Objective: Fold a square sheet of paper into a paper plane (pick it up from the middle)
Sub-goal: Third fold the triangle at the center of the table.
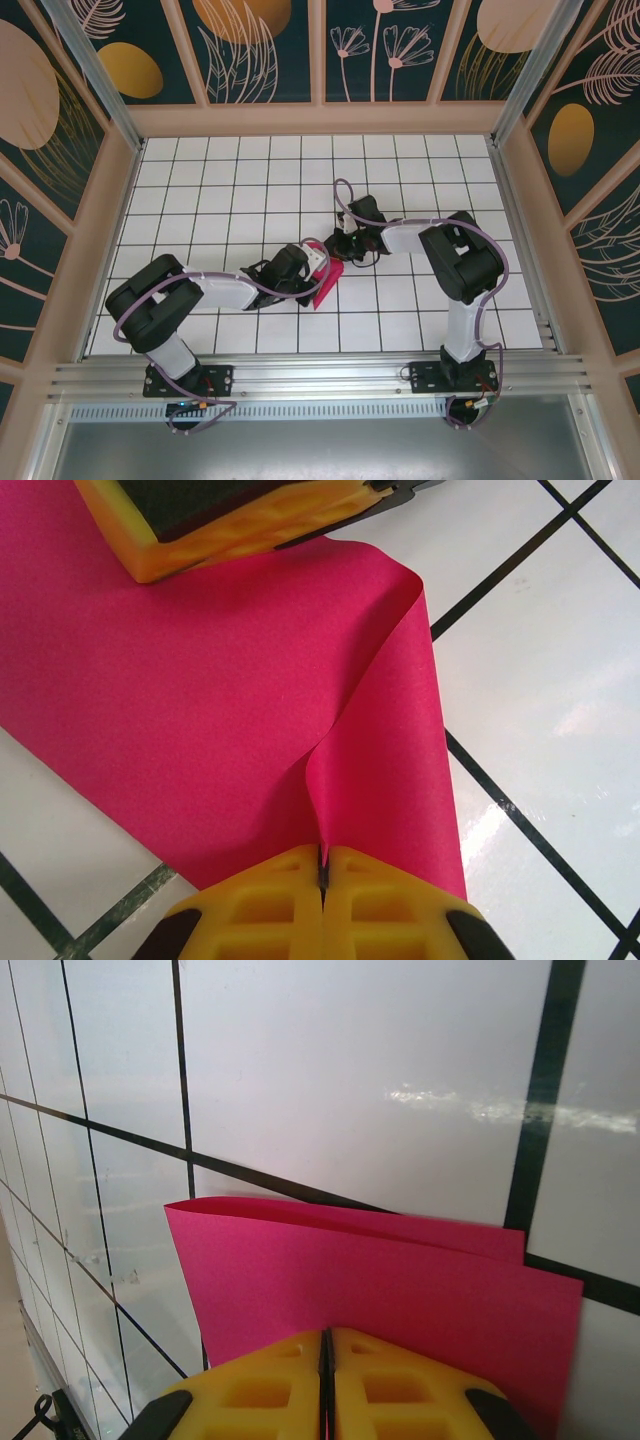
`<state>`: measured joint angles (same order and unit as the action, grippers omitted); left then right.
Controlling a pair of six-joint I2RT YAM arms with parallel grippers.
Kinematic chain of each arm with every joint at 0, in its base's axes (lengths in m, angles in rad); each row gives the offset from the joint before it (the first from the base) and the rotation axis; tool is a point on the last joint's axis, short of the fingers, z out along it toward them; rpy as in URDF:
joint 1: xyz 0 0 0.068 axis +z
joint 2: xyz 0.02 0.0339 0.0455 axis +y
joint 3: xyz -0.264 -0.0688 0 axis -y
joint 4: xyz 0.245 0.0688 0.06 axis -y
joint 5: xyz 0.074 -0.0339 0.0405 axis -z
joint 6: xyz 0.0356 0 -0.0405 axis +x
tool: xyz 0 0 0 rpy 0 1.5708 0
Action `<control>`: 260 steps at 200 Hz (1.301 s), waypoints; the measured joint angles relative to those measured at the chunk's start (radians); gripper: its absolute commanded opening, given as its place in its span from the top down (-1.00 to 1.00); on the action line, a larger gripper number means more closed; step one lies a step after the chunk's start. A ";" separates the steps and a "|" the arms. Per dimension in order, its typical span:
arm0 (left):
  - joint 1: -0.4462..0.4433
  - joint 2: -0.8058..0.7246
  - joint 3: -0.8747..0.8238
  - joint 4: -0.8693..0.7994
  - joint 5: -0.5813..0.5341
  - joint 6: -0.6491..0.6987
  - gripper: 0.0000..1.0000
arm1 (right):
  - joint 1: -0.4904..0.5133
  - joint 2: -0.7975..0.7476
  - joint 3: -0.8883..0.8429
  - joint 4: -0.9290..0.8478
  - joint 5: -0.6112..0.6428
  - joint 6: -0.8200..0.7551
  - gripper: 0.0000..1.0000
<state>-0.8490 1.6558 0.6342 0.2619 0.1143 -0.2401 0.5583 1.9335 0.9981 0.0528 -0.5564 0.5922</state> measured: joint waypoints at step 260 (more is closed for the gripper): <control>0.000 -0.006 0.001 0.001 -0.022 -0.039 1.00 | 0.000 0.000 0.000 0.000 0.003 0.000 0.74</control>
<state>-0.8490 1.6497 0.6353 0.2630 0.0921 -0.2790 0.5587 1.9331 0.9981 0.0525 -0.5533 0.5926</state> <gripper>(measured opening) 0.048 0.127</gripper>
